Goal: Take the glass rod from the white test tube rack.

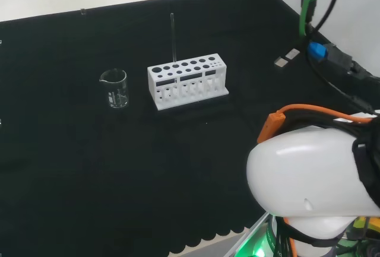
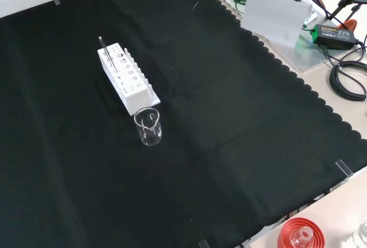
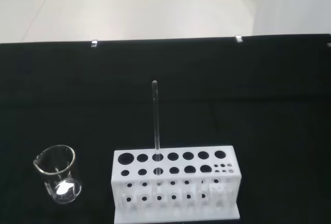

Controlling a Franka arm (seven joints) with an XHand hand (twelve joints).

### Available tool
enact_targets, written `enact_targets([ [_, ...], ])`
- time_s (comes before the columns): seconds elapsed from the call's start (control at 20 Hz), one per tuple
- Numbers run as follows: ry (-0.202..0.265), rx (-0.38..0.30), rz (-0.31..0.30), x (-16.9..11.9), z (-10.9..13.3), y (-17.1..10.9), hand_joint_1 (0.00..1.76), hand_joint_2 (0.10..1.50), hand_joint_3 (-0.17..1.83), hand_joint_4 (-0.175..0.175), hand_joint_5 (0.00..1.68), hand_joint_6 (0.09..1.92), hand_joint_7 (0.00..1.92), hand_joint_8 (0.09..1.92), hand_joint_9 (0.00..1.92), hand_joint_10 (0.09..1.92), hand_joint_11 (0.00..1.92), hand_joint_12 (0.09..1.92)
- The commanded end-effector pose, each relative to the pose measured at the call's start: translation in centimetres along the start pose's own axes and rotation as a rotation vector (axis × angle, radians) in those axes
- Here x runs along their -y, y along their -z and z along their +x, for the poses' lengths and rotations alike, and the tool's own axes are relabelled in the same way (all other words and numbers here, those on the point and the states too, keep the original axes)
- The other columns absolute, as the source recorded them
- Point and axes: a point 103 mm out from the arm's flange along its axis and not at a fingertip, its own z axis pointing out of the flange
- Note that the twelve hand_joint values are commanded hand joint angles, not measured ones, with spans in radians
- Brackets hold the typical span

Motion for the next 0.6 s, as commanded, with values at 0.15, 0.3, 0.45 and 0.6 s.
enact_targets([
  [0.15,0.077,0.024,0.023,-6.8,1.8,-2.3,0.55,1.09,-0.17,-0.064,0.31,0.09,0.32,0.85,0.57,0.85,0.48,1.38],
  [0.3,0.115,0.003,0.023,-8.5,1.9,-3.4,0.56,1.09,-0.17,-0.068,0.35,0.11,0.41,0.84,0.64,0.81,0.53,1.35],
  [0.45,0.137,0.0,0.039,-10.3,2.2,-4.9,0.56,1.09,-0.17,-0.073,0.37,0.14,0.46,0.84,0.69,0.8,0.57,1.34],
  [0.6,0.15,-0.002,0.057,-11.6,2.4,-6.2,0.56,1.09,-0.17,-0.075,0.38,0.16,0.49,0.84,0.71,0.79,0.59,1.33],
])
